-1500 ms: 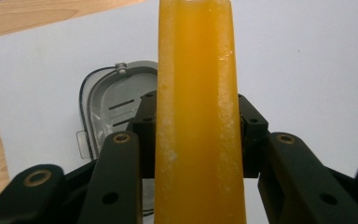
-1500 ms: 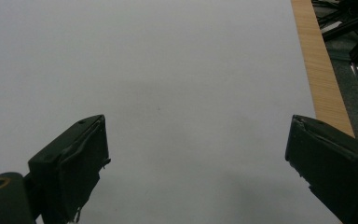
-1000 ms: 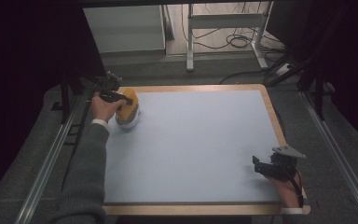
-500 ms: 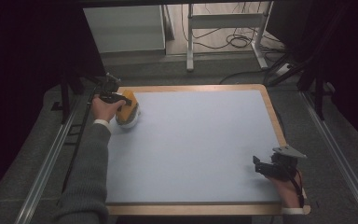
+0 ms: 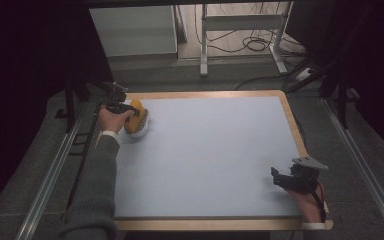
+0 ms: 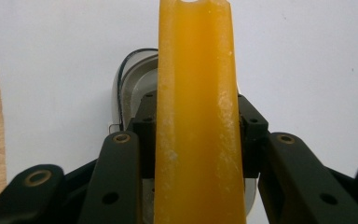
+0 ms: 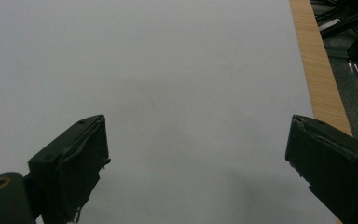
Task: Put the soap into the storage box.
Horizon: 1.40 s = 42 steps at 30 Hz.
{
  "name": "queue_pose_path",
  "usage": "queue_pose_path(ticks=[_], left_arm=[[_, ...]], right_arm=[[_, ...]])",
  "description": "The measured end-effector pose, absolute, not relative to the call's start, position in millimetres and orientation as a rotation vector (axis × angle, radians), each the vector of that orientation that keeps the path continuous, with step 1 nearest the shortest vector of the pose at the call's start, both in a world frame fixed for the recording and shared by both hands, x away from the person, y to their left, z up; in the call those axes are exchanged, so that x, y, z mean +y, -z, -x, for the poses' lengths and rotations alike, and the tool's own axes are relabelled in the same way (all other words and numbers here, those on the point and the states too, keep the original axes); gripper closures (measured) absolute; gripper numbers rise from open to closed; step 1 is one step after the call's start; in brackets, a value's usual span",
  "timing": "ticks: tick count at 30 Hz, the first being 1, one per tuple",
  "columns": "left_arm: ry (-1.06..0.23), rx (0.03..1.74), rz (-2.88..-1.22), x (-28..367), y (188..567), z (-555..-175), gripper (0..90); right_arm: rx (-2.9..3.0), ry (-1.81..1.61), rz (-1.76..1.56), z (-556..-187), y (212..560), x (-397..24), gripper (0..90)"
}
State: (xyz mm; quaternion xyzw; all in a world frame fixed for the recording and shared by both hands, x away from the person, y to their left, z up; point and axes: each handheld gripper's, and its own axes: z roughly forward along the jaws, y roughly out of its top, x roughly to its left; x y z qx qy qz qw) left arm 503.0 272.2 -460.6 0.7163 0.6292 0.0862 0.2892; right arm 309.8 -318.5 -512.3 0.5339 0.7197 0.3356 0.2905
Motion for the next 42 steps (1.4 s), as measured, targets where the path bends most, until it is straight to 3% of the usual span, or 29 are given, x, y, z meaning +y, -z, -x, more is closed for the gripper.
queue_pose_path(ticks=[18,23,31,42], left_arm=[[-0.219,1.687,-1.915,268.8,469.0,-506.6,60.7],[-0.247,1.664,-1.864,270.8,457.1,-502.8,54.9],[-0.341,1.673,-1.874,280.4,439.2,-489.1,35.3],[-0.343,1.469,-1.949,268.8,417.2,-459.0,25.5]], right_arm=[[1.921,-0.889,-1.427,-310.1,513.4,-318.7,5.9],[1.922,-0.892,-1.425,-310.0,513.4,-318.1,5.9],[1.928,-0.891,-1.419,-309.5,512.8,-316.1,5.9],[1.920,-0.894,-1.420,-309.1,511.2,-317.3,5.9]])
